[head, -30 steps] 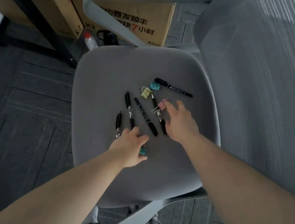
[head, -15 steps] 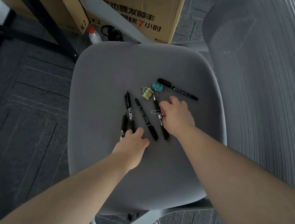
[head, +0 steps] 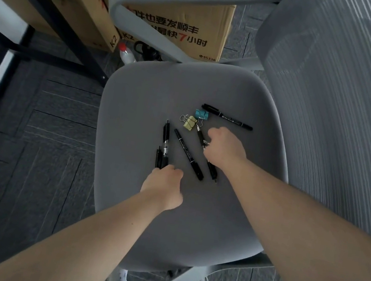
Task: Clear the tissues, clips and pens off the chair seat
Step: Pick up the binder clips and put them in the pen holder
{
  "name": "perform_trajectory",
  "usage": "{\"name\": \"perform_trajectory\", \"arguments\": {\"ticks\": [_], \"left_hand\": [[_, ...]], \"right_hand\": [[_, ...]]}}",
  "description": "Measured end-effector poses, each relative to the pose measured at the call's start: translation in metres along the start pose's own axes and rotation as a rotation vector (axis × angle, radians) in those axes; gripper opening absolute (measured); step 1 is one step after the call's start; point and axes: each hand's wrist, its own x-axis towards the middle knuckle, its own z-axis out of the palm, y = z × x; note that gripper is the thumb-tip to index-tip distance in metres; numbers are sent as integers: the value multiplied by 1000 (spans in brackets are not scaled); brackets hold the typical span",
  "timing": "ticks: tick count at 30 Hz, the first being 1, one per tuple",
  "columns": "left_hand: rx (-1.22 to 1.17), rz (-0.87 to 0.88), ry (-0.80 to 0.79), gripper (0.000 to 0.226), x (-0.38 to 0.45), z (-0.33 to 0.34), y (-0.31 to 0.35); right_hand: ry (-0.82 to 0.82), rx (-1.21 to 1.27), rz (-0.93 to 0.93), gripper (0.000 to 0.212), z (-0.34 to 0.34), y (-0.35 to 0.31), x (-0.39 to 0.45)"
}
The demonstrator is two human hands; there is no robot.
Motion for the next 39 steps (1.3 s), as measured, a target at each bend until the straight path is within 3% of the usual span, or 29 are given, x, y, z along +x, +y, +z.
{"name": "perform_trajectory", "arguments": {"ticks": [2, 7, 9, 16, 23, 29, 35, 39], "left_hand": [[-44, -31, 30, 19, -2, -5, 0], [-100, -55, 114, 6, -7, -20, 0], [-80, -36, 93, 7, -8, -21, 0], [-77, 96, 80, 21, -10, -24, 7], [-239, -58, 338, 7, 23, -62, 7], [-214, -31, 427, 20, 71, -75, 11], [-219, 0, 361, 38, 90, -74, 16], [-153, -11, 278, 34, 91, -67, 11]], "right_hand": [[20, 18, 16, 31, -1, 0, -2], [72, 76, 31, 23, -8, -2, -4], [74, 77, 18, 16, -11, -4, -5], [57, 73, 24, 21, -15, 0, 0], [185, 120, 20, 11, -23, -10, 13], [193, 62, -93, 17, -18, -9, 36], [128, 22, -209, 36, -12, -13, 48], [49, -1, -224, 41, -4, -12, 49]]}}
